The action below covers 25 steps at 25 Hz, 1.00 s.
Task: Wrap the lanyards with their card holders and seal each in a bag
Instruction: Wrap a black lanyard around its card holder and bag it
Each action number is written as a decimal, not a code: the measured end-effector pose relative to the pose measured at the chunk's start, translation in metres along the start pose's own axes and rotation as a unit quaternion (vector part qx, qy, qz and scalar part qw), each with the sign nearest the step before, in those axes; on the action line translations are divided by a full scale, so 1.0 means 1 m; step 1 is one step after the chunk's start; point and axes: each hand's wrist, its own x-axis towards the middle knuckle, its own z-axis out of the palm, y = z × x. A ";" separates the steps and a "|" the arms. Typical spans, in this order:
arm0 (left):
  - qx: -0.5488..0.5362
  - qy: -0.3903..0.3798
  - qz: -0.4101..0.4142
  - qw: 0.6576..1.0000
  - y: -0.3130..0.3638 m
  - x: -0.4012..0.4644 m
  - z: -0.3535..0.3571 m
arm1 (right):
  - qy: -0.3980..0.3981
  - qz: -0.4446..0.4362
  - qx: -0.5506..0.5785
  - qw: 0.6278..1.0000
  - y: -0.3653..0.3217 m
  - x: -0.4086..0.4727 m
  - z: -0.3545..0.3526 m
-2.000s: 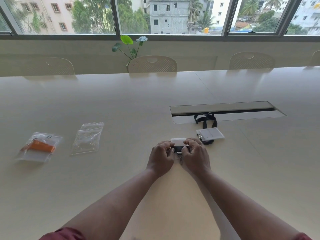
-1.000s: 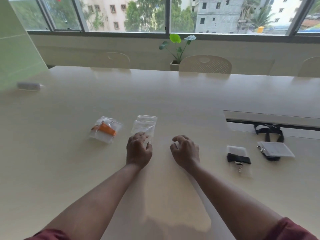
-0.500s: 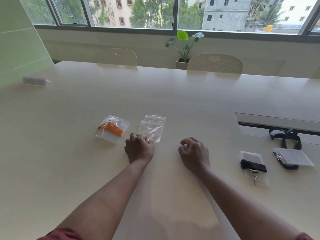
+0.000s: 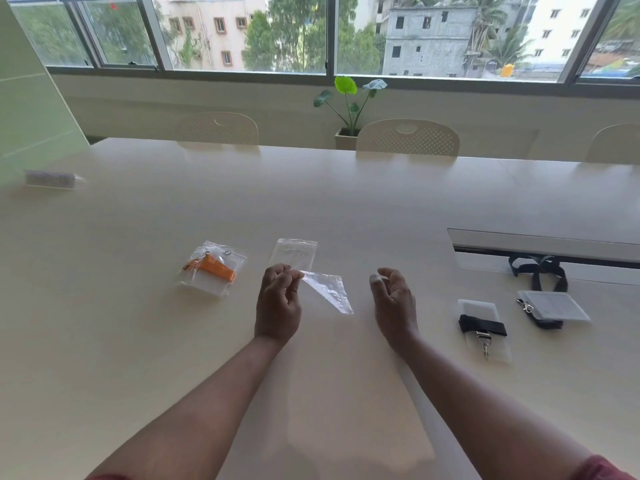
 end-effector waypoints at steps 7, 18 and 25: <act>-0.104 -0.014 -0.040 0.994 0.029 -0.015 0.018 | -0.038 0.048 0.133 0.989 0.008 -0.020 -0.030; -0.240 -0.102 -0.205 0.944 0.078 -0.041 0.045 | -0.031 0.098 0.241 0.965 0.023 -0.043 -0.070; -0.217 -0.156 -0.169 0.949 0.078 -0.046 0.045 | -0.033 0.118 0.286 0.950 0.025 -0.036 -0.071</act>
